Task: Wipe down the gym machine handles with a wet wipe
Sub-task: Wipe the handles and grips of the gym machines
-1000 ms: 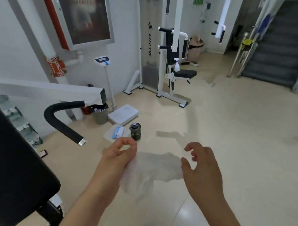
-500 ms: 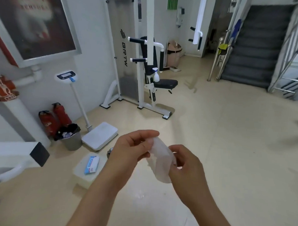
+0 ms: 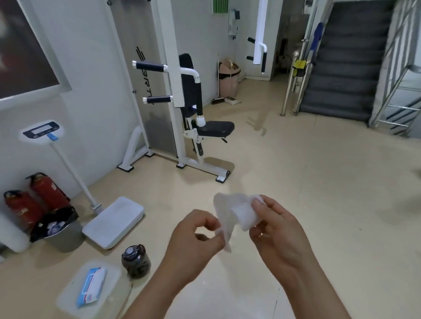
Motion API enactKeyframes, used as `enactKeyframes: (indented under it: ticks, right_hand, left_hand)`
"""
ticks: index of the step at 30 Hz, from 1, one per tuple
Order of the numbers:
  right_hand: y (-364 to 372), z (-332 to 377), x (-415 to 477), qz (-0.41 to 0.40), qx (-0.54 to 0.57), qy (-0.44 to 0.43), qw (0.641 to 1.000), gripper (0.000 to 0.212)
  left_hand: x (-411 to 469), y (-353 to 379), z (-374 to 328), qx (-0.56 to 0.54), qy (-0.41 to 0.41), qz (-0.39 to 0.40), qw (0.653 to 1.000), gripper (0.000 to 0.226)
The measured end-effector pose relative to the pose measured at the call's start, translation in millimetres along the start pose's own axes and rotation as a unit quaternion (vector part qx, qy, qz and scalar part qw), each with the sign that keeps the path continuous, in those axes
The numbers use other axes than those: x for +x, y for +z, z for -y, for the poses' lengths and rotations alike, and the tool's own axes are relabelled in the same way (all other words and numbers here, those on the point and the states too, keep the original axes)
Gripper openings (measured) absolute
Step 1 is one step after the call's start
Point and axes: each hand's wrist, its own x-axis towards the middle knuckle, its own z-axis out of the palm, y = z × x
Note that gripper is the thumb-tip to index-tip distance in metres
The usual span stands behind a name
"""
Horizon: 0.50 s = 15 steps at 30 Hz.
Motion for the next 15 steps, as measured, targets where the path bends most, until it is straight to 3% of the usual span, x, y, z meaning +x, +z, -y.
enactKeyframes:
  ticks: [4, 8, 13, 15]
  right_hand:
    - [-14, 27, 92, -0.041, -0.089, -0.03, 0.995, 0.014]
    - [-13, 52, 165, -0.024, -0.121, -0.052, 0.991, 0.021]
    - [-7, 72, 234, 0.124, -0.095, 0.049, 0.986, 0.014]
    - [-1, 77, 262, 0.191, -0.156, 0.04, 0.968, 0.016]
  left_hand:
    - [76, 38, -20, -0.002, 0.091, -0.027, 0.995, 0.016]
    - [144, 63, -27, 0.075, 0.162, -0.074, 0.981, 0.024]
    - [217, 75, -19, 0.16, 0.157, -0.1, 0.969, 0.024]
    - [252, 73, -13, 0.2, 0.134, -0.138, 0.961, 0.027]
